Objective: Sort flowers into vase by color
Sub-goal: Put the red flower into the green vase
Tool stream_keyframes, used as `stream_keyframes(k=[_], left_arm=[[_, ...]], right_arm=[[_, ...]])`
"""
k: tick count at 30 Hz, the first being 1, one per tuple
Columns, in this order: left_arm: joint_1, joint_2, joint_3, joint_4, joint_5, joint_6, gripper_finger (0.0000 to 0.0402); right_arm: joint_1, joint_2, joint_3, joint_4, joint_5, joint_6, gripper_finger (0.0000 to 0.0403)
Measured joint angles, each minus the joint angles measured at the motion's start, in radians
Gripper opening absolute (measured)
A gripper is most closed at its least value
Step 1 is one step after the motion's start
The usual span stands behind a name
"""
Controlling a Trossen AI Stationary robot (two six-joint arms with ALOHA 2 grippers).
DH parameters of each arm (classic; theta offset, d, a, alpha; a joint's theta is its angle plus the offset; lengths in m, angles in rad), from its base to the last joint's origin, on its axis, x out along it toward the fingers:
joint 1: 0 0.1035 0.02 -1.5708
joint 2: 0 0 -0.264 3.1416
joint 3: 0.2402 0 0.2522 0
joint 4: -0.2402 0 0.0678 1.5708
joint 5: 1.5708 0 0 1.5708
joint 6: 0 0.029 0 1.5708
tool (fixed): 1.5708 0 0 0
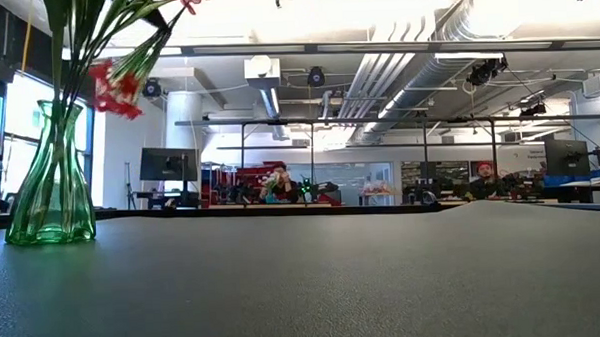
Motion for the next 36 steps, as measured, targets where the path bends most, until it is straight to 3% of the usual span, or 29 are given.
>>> stream_keyframes(k=[8,12,16,21,30,36], left_arm=[[-0.164,-0.032,0.0,0.238,0.018,0.651,0.0003],[-0.268,-0.031,0.001,0.275,0.02,0.991,0.0003],[-0.353,-0.018,0.001,0.29,0.009,1.212,0.0005],[-0.431,0.008,0.001,0.36,0.001,1.371,0.0006],[-0.488,0.088,0.0,0.45,0.013,1.58,0.0006],[-0.488,0.117,0.0,0.5,0.043,1.597,0.0007]], right_arm=[[0.028,0.0,0.0,-0.029,0.104,0.027,0.0229],[-0.004,0.0,0.0,-0.119,0.083,0.071,0.0229],[-0.044,0.0,0.0,-0.156,0.067,0.103,0.0229],[-0.104,0.0,0.0,-0.093,0.035,0.129,0.0229],[-0.168,0.091,0.0,0.225,-0.279,0.304,0.0229],[-0.168,0.112,0.0,0.244,-0.29,0.263,0.0216]])
